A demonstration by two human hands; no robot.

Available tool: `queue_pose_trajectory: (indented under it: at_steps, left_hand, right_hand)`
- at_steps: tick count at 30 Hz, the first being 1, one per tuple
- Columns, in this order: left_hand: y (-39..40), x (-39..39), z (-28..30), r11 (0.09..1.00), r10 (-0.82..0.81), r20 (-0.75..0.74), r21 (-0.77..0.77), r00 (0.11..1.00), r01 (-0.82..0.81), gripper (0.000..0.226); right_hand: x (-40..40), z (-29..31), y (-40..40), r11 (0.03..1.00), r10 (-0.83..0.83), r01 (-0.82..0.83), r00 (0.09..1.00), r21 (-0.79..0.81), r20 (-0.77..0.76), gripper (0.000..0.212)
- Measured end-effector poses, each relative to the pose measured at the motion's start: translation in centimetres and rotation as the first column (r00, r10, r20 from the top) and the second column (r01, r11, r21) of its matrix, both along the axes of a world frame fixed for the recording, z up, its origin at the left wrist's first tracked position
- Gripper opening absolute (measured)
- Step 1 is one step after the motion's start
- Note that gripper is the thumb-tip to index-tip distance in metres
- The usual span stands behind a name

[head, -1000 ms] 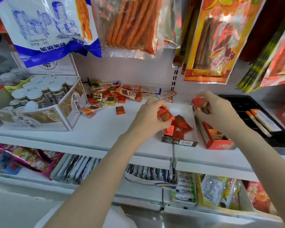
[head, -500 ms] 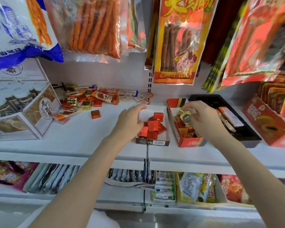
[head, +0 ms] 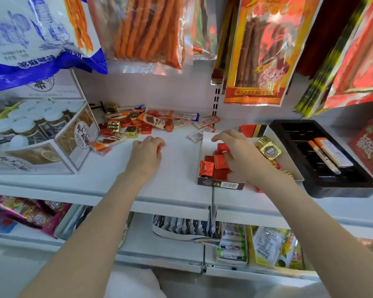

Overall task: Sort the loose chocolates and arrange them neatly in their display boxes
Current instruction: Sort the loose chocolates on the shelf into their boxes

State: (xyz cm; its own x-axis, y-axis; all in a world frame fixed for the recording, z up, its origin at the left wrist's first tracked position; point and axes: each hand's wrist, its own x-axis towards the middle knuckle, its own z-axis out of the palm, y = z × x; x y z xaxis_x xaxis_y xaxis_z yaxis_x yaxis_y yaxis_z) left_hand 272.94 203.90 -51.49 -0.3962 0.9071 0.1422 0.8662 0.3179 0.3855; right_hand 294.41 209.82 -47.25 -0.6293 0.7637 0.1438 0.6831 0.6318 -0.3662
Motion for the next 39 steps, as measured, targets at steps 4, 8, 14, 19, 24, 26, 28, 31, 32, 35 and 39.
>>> queue_pose_trajectory:
  at_steps: [4, 8, 14, 19, 24, 26, 28, 31, 32, 35, 39]
  left_hand:
    - [-0.1, 1.5, 0.8, 0.993, -0.041, 0.225, 0.114, 0.973, 0.016, 0.034]
    - [0.0, 5.6, 3.2, 0.941, -0.234, 0.387, 0.319, 0.892, 0.109, 0.041]
    - [0.7, 8.3, 2.4, 0.912, -0.401, 0.312, 0.227, 0.861, 0.342, 0.035]
    - [3.1, 4.3, 1.1, 0.945, -0.307, 0.109, 0.151, 0.945, 0.290, 0.040]
    - [4.6, 2.4, -1.2, 0.888, -0.446, -0.116, -0.182, 0.888, 0.422, 0.048]
    - [4.3, 1.5, -1.1, 0.907, -0.420, -0.140, -0.072, 0.897, 0.414, 0.041]
    - [3.4, 0.0, -0.8, 0.931, -0.351, -0.116, 0.059, 0.929, 0.359, 0.026]
    - [1.5, -2.4, -0.1, 0.963, -0.244, -0.018, 0.109, 0.970, 0.244, 0.015]
    - [0.9, -3.0, 0.1, 0.972, -0.226, 0.017, 0.074, 0.974, 0.224, 0.017]
    - [-0.7, -4.3, 0.6, 0.976, -0.212, 0.068, -0.031, 0.975, 0.214, 0.019]
    - [-2.7, -4.9, 1.5, 0.986, -0.112, 0.175, -0.101, 0.978, 0.131, 0.036]
  right_hand:
    - [0.1, 0.1, 0.5, 1.000, -0.015, 0.015, 0.999, -0.012, -0.035, 0.045]
    - [0.8, 0.4, 0.8, 0.999, -0.002, 0.000, 0.999, -0.050, -0.044, 0.041]
    - [2.0, 2.2, 0.6, 0.994, -0.107, 0.098, 0.977, -0.054, -0.183, 0.036]
    - [0.2, 2.6, 2.5, 0.993, -0.055, 0.030, 0.973, -0.115, -0.223, 0.037]
    - [-5.3, 0.2, 6.6, 0.983, 0.027, -0.024, 1.000, -0.180, 0.013, 0.039]
    - [-7.1, -0.7, 7.8, 0.986, 0.014, 0.005, 0.994, -0.168, 0.108, 0.036]
    - [-8.2, -0.9, 8.5, 0.993, -0.010, 0.035, 0.978, -0.116, 0.207, 0.034]
    - [-9.4, -0.6, 8.4, 0.990, 0.064, -0.031, 0.967, -0.136, 0.247, 0.037]
    - [-9.8, -0.4, 7.9, 0.980, 0.126, -0.087, 0.967, -0.178, 0.221, 0.040]
    - [-10.5, -0.2, 6.5, 0.951, 0.242, -0.203, 0.957, -0.232, 0.158, 0.048]
    - [-11.7, -0.9, 6.4, 0.984, 0.172, -0.175, 0.912, -0.025, 0.372, 0.048]
